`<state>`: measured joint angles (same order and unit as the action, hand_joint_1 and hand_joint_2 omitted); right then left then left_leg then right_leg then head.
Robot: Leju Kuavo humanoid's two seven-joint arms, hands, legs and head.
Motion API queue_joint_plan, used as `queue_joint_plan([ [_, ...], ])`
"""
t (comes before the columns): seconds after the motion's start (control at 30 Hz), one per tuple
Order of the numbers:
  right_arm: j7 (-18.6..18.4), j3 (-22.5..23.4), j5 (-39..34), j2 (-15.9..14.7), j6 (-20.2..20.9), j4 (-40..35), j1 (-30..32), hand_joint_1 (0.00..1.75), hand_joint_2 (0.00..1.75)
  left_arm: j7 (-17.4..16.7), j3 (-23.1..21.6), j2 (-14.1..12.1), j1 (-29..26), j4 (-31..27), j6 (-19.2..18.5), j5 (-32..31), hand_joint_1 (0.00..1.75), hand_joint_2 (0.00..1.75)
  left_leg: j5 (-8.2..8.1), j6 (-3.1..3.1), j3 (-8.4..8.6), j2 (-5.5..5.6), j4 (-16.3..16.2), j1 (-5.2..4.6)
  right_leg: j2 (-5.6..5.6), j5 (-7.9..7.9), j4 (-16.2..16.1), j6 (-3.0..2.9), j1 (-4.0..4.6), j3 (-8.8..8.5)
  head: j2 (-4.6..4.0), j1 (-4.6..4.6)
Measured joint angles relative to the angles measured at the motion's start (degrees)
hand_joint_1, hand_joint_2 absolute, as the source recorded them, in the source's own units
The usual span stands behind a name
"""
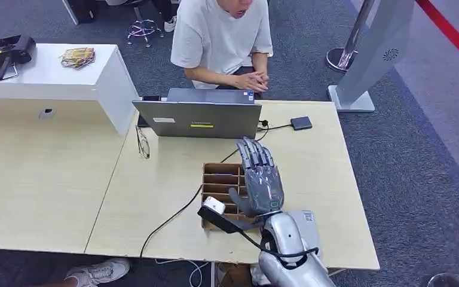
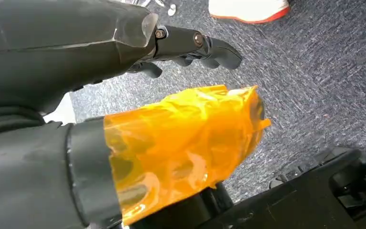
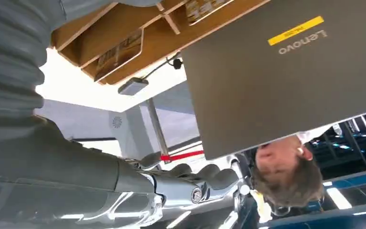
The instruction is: Pass the card to the sensor for recognition and then transmit it.
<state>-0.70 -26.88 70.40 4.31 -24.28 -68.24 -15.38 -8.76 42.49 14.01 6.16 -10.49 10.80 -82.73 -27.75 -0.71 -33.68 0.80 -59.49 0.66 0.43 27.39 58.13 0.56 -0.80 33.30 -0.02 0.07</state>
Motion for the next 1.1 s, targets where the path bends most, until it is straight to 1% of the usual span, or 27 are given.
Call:
queue_joint_plan([
  [0.4,-0.6,2.2,1.2,-0.6,0.0,0.7,0.0,0.00,1.75,0.0,-0.1,0.0,0.0,0.0,0.0,-0.1,0.00,0.00,0.00,0.00,0.00,0.00,0.0,0.00,0.00,0.00,0.0,0.00,0.00,0.00,0.00,0.00],
  [0.63,-0.7,2.6,1.7,-0.7,0.1,1.4,0.0,0.00,1.75,0.0,-0.1,0.0,0.0,0.0,0.0,-0.1,0.00,0.00,0.00,0.00,0.00,0.00,0.0,0.00,0.00,0.00,0.0,0.00,0.00,0.00,0.00,0.00],
  [1.1,-2.7,3.2,4.1,-1.0,1.3,3.1,-0.1,0.00,1.75,0.0,-0.2,0.0,0.0,0.0,-0.1,-0.2,0.00,0.00,0.00,0.00,0.00,0.00,0.0,0.00,0.00,0.00,0.0,0.00,0.00,0.00,0.00,0.00],
])
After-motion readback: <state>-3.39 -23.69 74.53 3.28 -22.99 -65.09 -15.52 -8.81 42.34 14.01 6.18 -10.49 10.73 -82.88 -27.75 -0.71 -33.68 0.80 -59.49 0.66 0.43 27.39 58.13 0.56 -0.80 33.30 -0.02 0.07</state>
